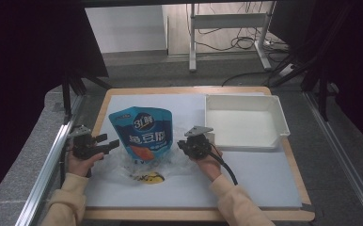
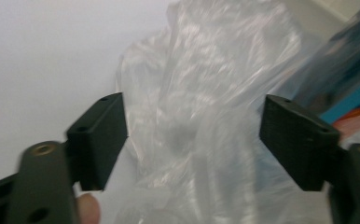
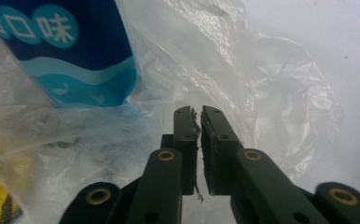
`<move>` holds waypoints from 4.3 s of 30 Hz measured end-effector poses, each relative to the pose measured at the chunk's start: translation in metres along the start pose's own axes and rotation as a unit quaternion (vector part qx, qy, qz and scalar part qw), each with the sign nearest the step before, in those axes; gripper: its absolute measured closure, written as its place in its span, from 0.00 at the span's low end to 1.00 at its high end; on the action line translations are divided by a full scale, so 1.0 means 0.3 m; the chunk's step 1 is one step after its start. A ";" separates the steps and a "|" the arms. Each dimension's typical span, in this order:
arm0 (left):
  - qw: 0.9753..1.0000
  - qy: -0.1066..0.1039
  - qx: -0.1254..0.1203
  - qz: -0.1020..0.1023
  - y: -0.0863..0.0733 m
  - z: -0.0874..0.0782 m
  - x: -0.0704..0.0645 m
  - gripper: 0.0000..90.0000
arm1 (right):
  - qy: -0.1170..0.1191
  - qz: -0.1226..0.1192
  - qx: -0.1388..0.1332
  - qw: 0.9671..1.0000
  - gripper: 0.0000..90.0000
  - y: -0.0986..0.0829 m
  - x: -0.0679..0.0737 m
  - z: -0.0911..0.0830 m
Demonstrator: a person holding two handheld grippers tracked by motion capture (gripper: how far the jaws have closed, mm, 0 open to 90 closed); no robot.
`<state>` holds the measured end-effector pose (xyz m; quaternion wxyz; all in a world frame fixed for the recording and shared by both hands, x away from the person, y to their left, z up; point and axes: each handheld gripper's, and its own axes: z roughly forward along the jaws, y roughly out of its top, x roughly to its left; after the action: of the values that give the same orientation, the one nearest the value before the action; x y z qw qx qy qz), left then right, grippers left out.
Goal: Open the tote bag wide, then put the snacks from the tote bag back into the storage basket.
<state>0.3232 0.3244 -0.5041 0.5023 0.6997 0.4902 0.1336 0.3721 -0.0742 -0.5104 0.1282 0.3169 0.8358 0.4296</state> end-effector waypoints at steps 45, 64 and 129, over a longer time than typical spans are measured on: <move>0.997 -0.015 0.017 0.079 0.025 -0.154 -0.291 0.25 | 0.030 -0.038 -0.085 0.995 0.49 0.076 0.039 -0.251; 0.998 -0.015 0.023 0.062 0.008 -0.142 -0.267 0.25 | 0.058 -0.026 -0.125 0.990 0.45 0.157 0.088 -0.247; 0.998 -0.010 0.028 0.054 0.002 -0.131 -0.250 0.26 | 0.116 -0.035 -0.144 0.982 0.97 0.368 0.118 -0.139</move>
<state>0.2606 0.2854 -0.4626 0.4791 0.7402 0.4505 0.1400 0.3710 -0.0306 -0.3950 0.0895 0.2136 0.7851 0.5745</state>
